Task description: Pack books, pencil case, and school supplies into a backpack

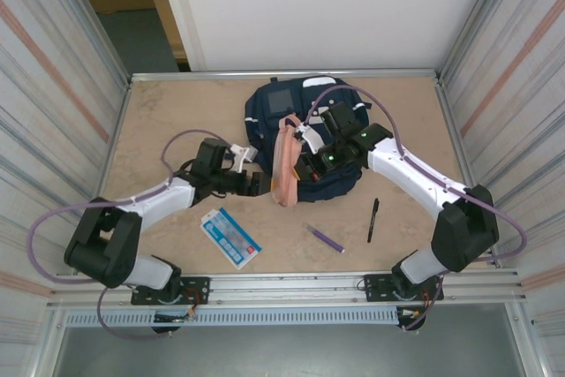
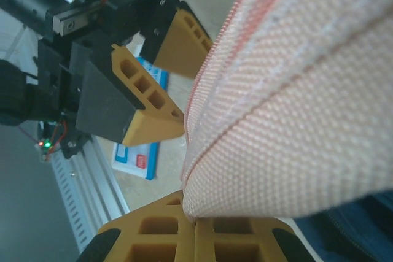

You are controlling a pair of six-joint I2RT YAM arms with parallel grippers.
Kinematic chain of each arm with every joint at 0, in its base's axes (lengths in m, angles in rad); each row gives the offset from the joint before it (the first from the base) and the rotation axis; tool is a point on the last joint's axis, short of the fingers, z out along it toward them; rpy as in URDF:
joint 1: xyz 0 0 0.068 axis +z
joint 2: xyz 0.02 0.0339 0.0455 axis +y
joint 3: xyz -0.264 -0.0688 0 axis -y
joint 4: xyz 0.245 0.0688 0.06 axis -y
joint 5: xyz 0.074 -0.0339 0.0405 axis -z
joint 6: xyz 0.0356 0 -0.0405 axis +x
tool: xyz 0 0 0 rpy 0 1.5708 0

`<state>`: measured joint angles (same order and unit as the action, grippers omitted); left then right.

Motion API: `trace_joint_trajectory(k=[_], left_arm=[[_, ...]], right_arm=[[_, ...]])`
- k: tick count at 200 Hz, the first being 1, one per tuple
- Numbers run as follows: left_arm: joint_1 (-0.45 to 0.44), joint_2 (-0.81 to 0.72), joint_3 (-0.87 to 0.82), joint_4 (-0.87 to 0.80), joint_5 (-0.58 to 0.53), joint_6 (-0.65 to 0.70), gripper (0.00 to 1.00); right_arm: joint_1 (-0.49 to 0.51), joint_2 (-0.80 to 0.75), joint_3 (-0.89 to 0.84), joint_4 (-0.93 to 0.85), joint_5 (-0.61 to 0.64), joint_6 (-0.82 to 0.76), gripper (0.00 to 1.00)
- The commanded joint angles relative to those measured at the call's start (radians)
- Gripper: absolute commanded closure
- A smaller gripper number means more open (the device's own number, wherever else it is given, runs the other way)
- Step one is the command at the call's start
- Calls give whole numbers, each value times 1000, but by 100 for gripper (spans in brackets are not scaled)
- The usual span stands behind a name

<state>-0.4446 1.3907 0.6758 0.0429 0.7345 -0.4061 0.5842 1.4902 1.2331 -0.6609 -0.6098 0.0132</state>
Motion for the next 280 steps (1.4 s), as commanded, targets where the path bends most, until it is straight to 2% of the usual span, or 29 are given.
trace_joint_trajectory(k=[1,22,33,60,81,97,107,119,130,141,153,170,187,232,248,256,264,268,275,280], left_arm=[[42,-112,-12,107,114,38,2],[50,-161,-115,427,158,-62,1],[35,-191,-146,522,150,-77,1],[-29,-253,-122,441,148,18,1],[-83,-264,-113,468,195,21,1],[-116,-265,-83,414,205,46,2],[-121,-264,-70,396,228,59,13],[-119,-273,-64,390,230,56,40],[-118,-286,-62,399,242,59,63],[-118,-294,-59,418,283,67,81],[-120,-299,-48,424,319,69,87],[-127,-294,-28,422,361,66,95],[-144,-283,-7,420,395,69,96],[-185,-238,37,395,437,102,99],[-189,-228,45,390,436,105,97],[-189,-229,48,385,430,109,95],[-189,-232,49,368,416,119,89],[-189,-234,50,355,403,128,83],[-188,-240,52,323,372,140,69],[-188,-246,56,297,340,150,54]], right_arm=[[2,-97,2,-3,-108,-54,100],[-5,-167,-35,32,-191,-112,100],[-4,-199,-45,34,-212,-146,100],[-8,-259,-72,41,-253,-214,100],[-7,-283,-95,61,-283,-249,100],[-8,-285,-96,71,-312,-244,100],[-8,-280,-95,78,-307,-234,100],[-11,-267,-95,81,-281,-217,99],[-16,-253,-93,82,-259,-192,86],[-24,-244,-101,97,-275,-165,69],[-41,-250,-120,147,-305,-109,64],[-75,-282,-191,337,-451,29,58],[-85,-305,-244,496,-495,133,54],[-88,-280,-231,660,-535,294,53],[-95,-277,-220,707,-540,352,62],[-97,-280,-217,730,-539,375,74],[-98,-281,-209,725,-534,376,85],[-98,-280,-205,717,-534,370,91],[-101,-284,-193,686,-523,356,98],[-105,-284,-182,651,-503,340,100]])
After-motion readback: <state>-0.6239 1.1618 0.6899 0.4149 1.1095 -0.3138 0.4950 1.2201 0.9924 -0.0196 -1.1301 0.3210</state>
